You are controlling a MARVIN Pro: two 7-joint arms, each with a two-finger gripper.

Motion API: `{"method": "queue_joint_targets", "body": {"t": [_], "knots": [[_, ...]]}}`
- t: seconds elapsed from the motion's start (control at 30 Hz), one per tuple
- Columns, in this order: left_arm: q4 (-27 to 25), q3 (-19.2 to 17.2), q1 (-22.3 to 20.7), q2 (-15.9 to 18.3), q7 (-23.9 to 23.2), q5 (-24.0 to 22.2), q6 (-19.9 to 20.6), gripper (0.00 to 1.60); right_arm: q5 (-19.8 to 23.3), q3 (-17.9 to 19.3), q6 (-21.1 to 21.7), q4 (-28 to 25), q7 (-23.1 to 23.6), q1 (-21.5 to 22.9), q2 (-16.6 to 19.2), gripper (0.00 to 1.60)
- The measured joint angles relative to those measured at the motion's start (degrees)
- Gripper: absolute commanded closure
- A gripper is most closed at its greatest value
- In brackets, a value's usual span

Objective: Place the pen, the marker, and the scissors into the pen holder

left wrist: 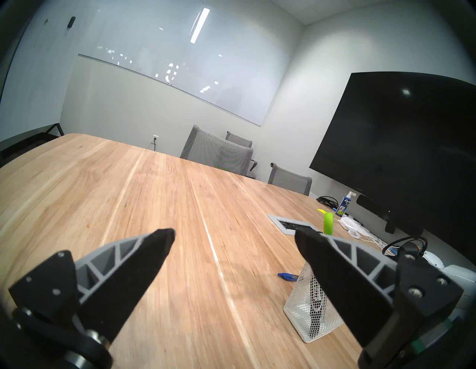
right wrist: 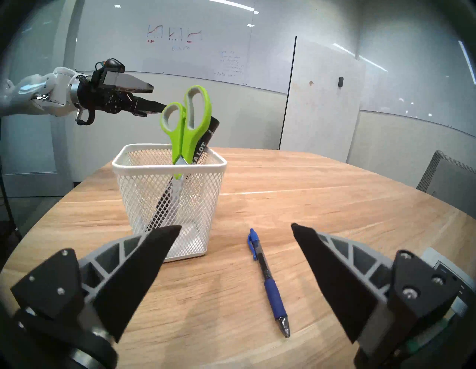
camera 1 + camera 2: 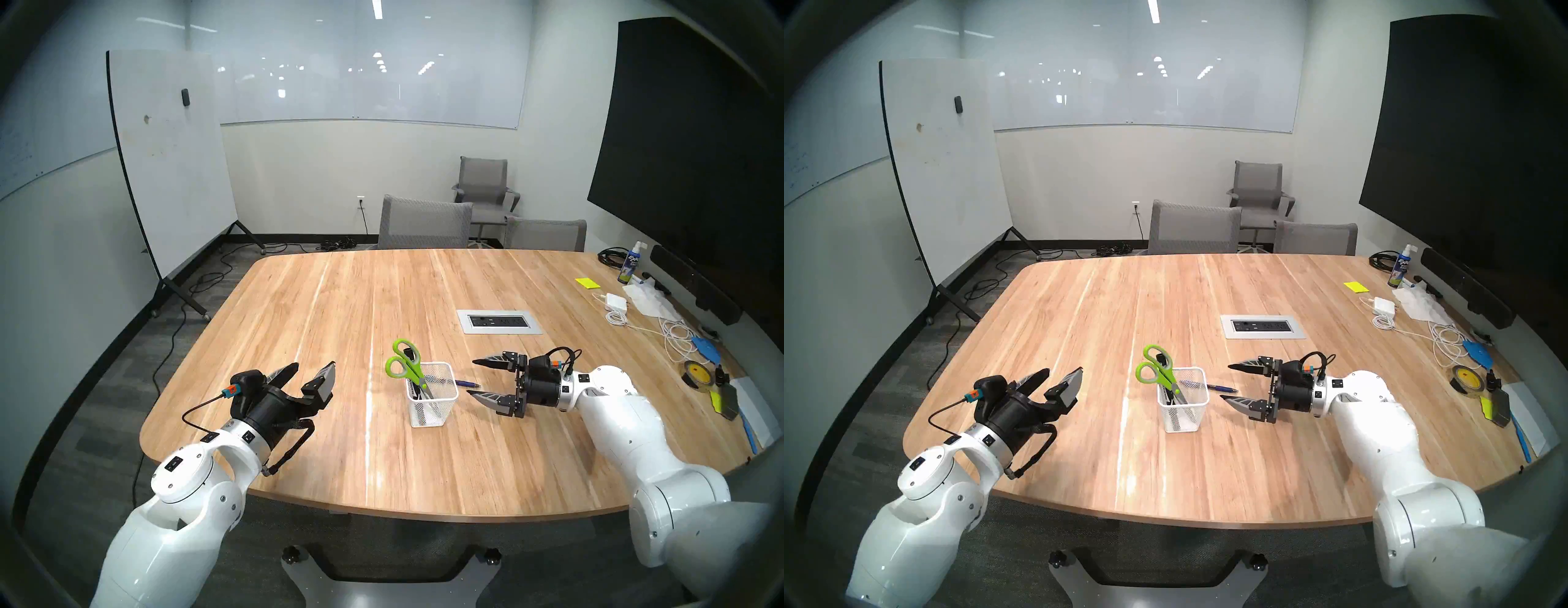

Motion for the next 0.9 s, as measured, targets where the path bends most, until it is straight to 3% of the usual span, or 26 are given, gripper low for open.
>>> {"method": "queue_joint_targets", "body": {"t": [0.9], "knots": [[0.0, 0.0, 0.0, -0.01, 0.0, 0.0, 0.0, 0.0, -4.17, -6.66, -2.69, 1.7, -2.87, 4.2, 1.5, 0.0]]}}
